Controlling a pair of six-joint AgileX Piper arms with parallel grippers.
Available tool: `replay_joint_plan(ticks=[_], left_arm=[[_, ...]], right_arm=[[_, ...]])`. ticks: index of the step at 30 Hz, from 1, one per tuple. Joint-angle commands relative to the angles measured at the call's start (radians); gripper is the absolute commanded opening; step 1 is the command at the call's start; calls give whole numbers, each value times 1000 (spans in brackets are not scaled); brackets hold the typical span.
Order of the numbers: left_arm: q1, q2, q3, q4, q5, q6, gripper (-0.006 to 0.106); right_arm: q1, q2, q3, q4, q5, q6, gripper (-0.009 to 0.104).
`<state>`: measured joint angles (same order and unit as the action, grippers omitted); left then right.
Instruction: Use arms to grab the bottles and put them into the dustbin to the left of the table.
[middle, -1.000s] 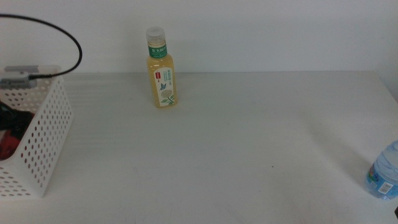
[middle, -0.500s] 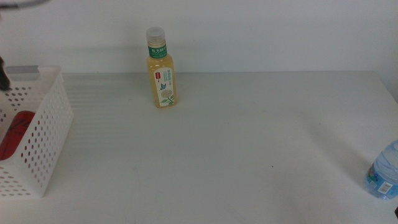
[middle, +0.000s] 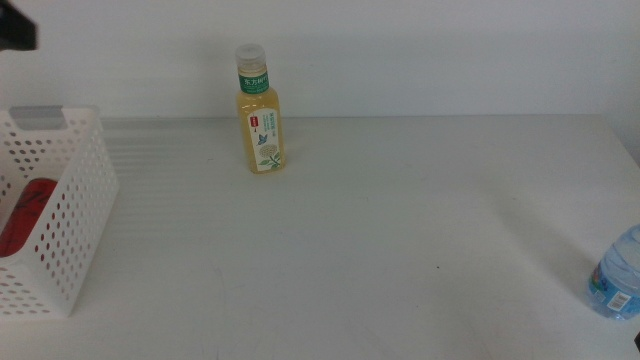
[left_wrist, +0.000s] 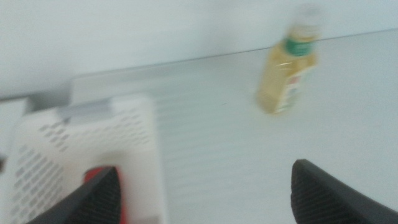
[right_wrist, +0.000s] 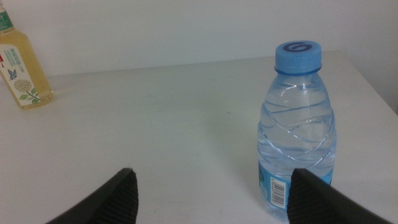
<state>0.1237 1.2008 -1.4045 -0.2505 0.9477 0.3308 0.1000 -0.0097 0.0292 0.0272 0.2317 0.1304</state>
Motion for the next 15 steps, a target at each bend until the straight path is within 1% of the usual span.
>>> replay_joint_plan(ticks=[1, 4, 7, 15], left_arm=[[-59, -32, -24, -22, -71, -17, 90], [-134, -38, 3, -22, -120, -24, 90], [-218, -53, 86, -22, -257, -39, 90], [-343, -66, 328, -22, -604, -38, 90]], right_arm=[[-5, -27, -8, -9, -76, -10, 63], [-5, -27, -8, -9, -76, -10, 63], [-5, -27, -8, -9, -76, -10, 63], [-5, -27, -8, -9, -76, -10, 63]])
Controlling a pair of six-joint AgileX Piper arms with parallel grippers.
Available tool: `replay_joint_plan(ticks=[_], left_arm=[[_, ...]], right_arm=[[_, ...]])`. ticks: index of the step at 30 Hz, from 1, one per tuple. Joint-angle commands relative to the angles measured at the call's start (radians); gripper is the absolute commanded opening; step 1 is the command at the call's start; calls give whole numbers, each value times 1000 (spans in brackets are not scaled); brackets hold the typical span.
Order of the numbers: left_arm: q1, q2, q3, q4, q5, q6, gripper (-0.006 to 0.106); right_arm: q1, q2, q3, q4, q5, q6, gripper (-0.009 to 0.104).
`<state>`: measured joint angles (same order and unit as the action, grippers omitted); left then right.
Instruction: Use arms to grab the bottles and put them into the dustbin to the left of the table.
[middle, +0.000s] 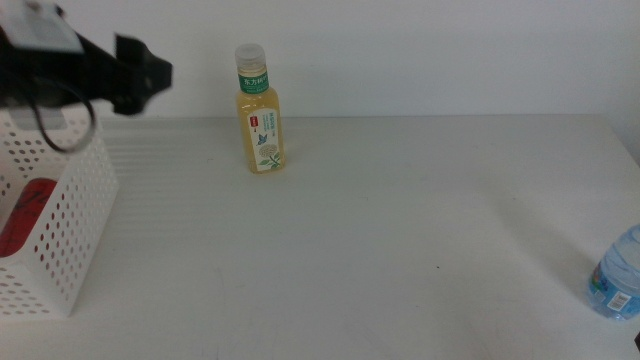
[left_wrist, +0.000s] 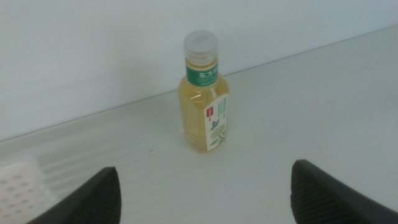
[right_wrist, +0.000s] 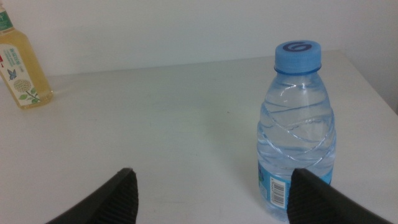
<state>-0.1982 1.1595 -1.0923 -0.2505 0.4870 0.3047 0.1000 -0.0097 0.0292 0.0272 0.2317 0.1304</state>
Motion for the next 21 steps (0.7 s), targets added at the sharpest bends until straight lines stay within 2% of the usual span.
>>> replay_joint_plan(ticks=[1, 13, 21], left_arm=[[-33, -25, 52, -22, -197, -12, 90], [-126, -7, 398, -18, -762, -12, 90], [-167, 127, 468, -18, -990, -21, 90]], right_arm=[[-5, -27, -8, -9, -76, -10, 63], [-5, -27, -8, -9, -76, -10, 63], [-5, -27, -8, -9, -76, -10, 63]])
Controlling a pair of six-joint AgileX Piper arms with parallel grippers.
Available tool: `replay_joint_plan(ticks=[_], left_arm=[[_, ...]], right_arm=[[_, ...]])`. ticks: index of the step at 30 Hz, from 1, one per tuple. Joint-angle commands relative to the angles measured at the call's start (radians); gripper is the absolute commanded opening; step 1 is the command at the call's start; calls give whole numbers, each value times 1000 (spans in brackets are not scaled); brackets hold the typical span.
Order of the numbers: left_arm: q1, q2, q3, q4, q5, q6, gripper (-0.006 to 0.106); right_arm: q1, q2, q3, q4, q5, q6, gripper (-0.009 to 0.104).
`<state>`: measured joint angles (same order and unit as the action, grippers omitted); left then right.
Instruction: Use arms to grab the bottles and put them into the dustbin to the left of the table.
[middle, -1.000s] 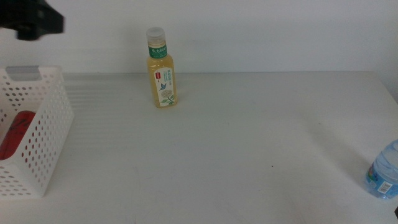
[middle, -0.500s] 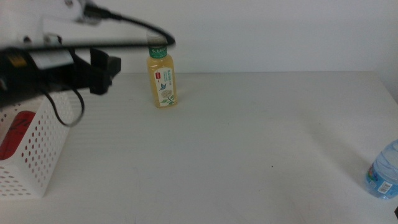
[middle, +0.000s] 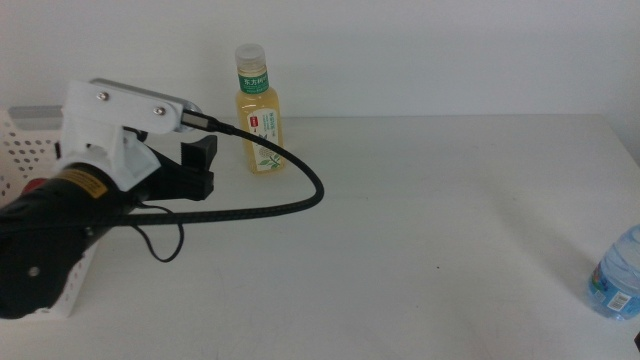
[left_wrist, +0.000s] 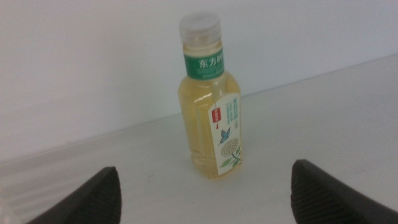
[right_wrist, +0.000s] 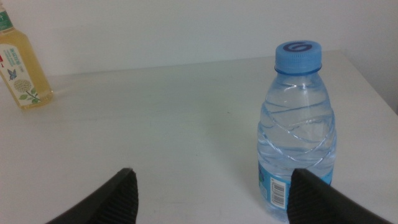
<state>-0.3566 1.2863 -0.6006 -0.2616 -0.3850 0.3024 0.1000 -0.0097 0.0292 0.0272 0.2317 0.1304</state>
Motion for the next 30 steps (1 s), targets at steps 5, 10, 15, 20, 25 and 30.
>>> replay_joint_plan(ticks=[5, 10, 15, 20, 25, 30], left_arm=[[-8, 95, -26, 34, -213, -109, 90], [-10, 209, -26, 119, -356, -211, 90], [-10, 318, -26, 142, -512, -234, 90], [-10, 396, -54, 162, -559, -279, 90], [-10, 457, -125, 166, -548, -279, 90], [-10, 528, -211, 166, -536, -280, 90]], right_arm=[[-5, -27, -8, -9, -76, -10, 63], [-5, -27, -8, -9, -76, -10, 63], [-5, -27, -8, -9, -76, -10, 63], [-5, -27, -8, -9, -76, -10, 63], [-5, -27, -8, -9, -76, -10, 63], [-5, -27, -8, -9, -76, -10, 63]])
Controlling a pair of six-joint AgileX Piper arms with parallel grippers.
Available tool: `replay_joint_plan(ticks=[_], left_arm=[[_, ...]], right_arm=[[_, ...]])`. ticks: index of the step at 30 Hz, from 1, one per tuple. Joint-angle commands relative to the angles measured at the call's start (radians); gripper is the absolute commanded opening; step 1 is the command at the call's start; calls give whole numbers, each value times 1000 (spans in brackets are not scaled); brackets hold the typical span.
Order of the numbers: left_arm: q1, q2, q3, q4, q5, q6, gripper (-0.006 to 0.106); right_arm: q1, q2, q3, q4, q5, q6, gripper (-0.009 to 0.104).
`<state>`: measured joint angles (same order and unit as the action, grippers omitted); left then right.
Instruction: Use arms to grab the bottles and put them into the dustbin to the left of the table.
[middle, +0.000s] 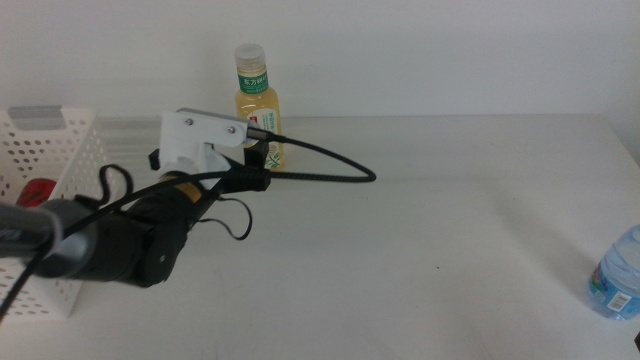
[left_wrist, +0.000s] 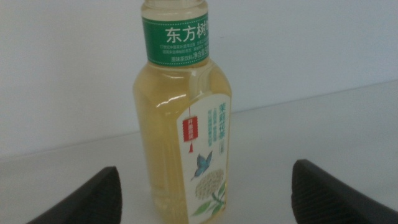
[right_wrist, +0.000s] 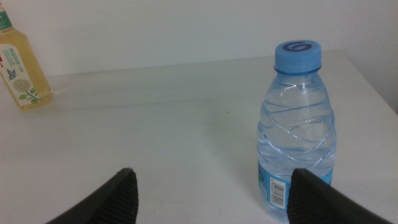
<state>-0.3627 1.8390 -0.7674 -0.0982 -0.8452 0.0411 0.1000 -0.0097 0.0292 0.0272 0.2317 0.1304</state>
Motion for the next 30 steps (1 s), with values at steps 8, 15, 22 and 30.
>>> replay_joint_plan(ticks=[8, 15, 22, 30], left_arm=[[18, 86, -178, 6, -8, -41, 90], [28, 155, -282, 25, 50, -14, 90], [28, 224, -366, 21, 48, -16, 90], [41, 280, -446, 14, 50, -22, 90]], right_arm=[[-5, -27, -8, -9, -76, -10, 63], [-5, -27, -8, -9, -76, -10, 63], [-5, -27, -8, -9, -76, -10, 63], [-5, -27, -8, -9, -76, -10, 63]])
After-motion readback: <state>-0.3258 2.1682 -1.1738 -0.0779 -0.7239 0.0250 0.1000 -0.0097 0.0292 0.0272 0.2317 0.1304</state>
